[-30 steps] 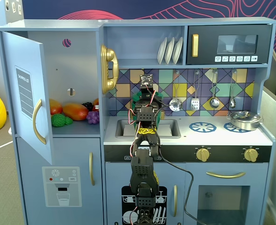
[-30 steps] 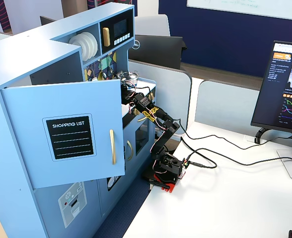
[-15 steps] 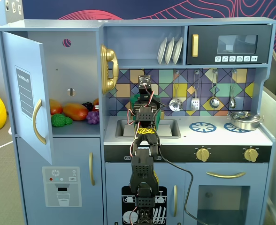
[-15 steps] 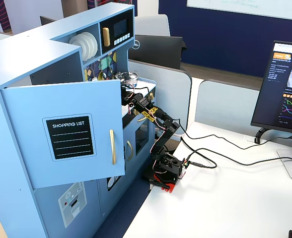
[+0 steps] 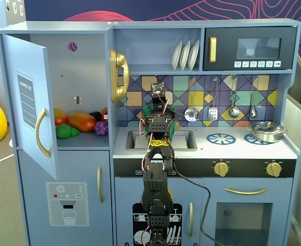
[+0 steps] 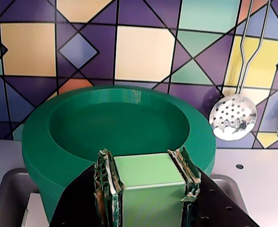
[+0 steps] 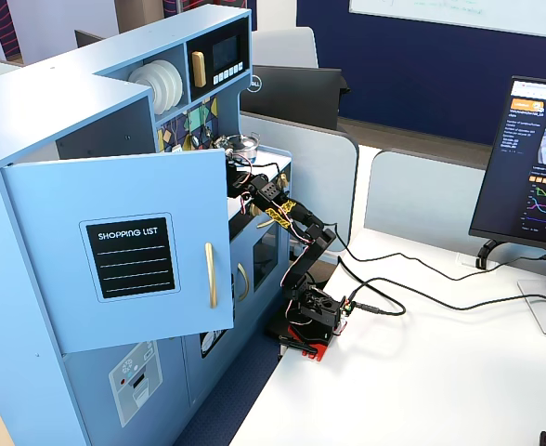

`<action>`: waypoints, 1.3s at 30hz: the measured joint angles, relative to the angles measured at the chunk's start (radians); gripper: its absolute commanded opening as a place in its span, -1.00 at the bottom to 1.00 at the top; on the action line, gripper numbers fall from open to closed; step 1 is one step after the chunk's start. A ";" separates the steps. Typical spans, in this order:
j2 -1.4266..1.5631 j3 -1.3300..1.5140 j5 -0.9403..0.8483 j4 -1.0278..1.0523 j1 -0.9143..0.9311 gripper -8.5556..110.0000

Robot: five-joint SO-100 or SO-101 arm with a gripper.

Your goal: Pick up the lid from the counter and put it on the green recipient

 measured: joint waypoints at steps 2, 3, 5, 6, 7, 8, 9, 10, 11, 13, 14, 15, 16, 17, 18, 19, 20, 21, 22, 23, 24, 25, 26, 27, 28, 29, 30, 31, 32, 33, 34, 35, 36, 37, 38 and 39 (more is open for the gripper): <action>0.009 0.008 0.000 0.009 0.000 -0.86; 0.015 0.017 -0.005 0.011 0.000 -0.85; 0.025 0.026 -0.011 0.011 0.000 -0.61; 0.028 0.031 -0.011 0.011 0.002 -0.48; 0.029 0.034 -0.008 0.015 0.002 -0.38; 0.032 0.035 0.002 0.017 0.003 -0.32; 0.032 0.035 0.002 0.017 0.006 -0.27; 0.032 0.035 0.005 0.018 0.009 -0.25; 0.032 0.035 0.008 0.018 0.009 -0.23; 0.032 0.035 0.008 0.018 0.009 -0.20; 0.032 0.035 0.008 0.014 0.009 -0.19; 0.032 0.035 0.008 0.008 0.009 -0.18; 0.032 0.035 0.008 0.003 0.009 -0.18; 0.032 0.035 0.008 -0.003 0.009 -0.17; 0.032 0.035 0.009 -0.005 0.009 -0.17; 0.032 0.035 0.014 -0.005 0.009 -0.17; 0.032 0.035 0.017 -0.005 0.009 -0.17; 0.032 0.035 0.017 -0.005 0.009 -0.17; 0.034 0.035 0.017 -0.005 0.009 -0.18; 0.038 0.035 0.017 -0.003 0.009 -0.18; 0.048 0.035 0.017 0.005 0.009 -0.18; 0.060 0.035 0.017 0.015 0.009 -0.18; 0.078 0.035 0.017 0.031 0.009 -0.18; 0.097 0.035 0.017 0.044 0.009 -0.18; 0.120 0.040 0.017 0.054 0.009 -0.18; 0.149 0.054 0.017 0.060 0.009 -0.18; 0.176 0.071 0.017 0.066 0.009 -0.19; 0.202 0.089 0.017 0.075 0.009 -0.19; 0.225 0.107 0.017 0.086 0.009 -0.20; 0.252 0.130 0.017 0.100 0.009 -0.20; 0.279 0.150 0.017 0.114 0.008 -0.21; 0.308 0.173 0.017 0.130 0.011 -0.21; 0.337 0.198 0.017 0.143 0.020 -0.22; 0.365 0.222 0.017 0.156 0.026 -0.23; 0.394 0.245 0.017 0.172 0.034 -0.24; 0.422 0.270 0.017 0.187 0.044 -0.27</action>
